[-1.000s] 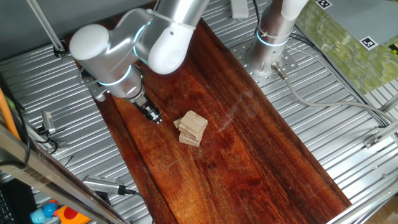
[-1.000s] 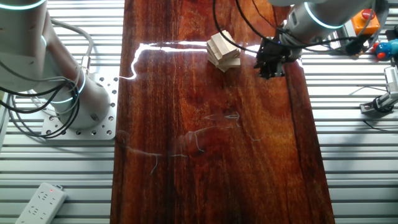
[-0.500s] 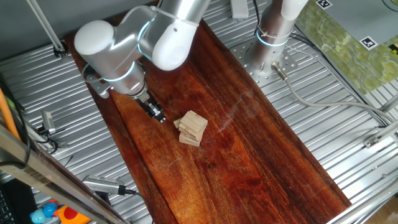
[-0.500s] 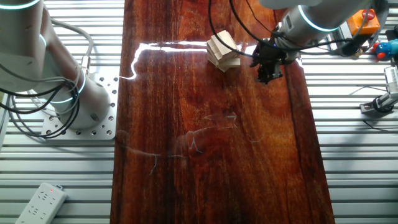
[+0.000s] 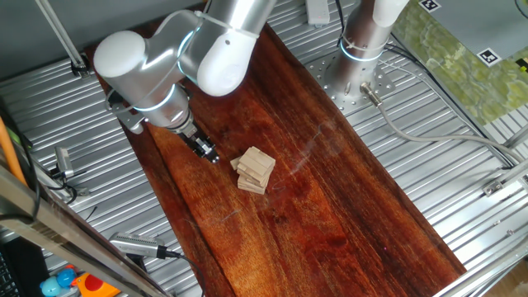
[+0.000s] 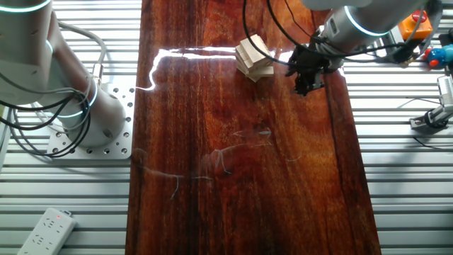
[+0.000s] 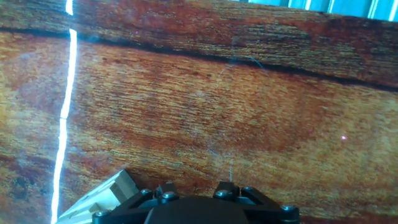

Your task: Play Jenga

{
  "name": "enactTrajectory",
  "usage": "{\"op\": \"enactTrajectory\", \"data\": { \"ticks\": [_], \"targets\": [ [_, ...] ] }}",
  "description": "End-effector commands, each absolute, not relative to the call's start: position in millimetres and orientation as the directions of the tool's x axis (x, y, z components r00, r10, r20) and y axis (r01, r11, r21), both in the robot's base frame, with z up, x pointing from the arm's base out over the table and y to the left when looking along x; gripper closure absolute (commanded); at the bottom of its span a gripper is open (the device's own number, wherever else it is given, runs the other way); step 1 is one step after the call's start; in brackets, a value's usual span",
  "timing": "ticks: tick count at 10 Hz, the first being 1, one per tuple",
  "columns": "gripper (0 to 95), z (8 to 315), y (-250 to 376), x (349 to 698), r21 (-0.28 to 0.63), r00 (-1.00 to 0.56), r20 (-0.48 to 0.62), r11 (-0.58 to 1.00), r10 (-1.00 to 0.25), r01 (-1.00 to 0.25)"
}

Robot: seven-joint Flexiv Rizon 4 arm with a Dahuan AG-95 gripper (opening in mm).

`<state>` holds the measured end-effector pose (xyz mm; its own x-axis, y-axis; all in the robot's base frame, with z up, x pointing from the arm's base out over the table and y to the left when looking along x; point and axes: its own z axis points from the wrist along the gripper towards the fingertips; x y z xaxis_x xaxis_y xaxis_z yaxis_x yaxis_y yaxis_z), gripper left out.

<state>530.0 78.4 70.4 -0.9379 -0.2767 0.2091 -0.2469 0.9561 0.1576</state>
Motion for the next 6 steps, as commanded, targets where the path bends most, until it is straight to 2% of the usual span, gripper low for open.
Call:
{"op": "enactTrajectory", "data": {
  "ticks": [1,2,3,6],
  "targets": [
    [57.0,69.9,78.9,531.4,0.166,-0.94,0.205,0.956,-0.273,-0.242],
    [57.0,69.9,78.9,531.4,0.166,-0.944,0.203,0.959,-0.261,-0.229],
    [76.0,69.9,78.9,531.4,0.16,-0.946,0.207,0.962,-0.25,-0.22],
    [76.0,69.9,78.9,531.4,0.153,-0.949,0.197,0.964,-0.246,-0.218]
  ]
}}
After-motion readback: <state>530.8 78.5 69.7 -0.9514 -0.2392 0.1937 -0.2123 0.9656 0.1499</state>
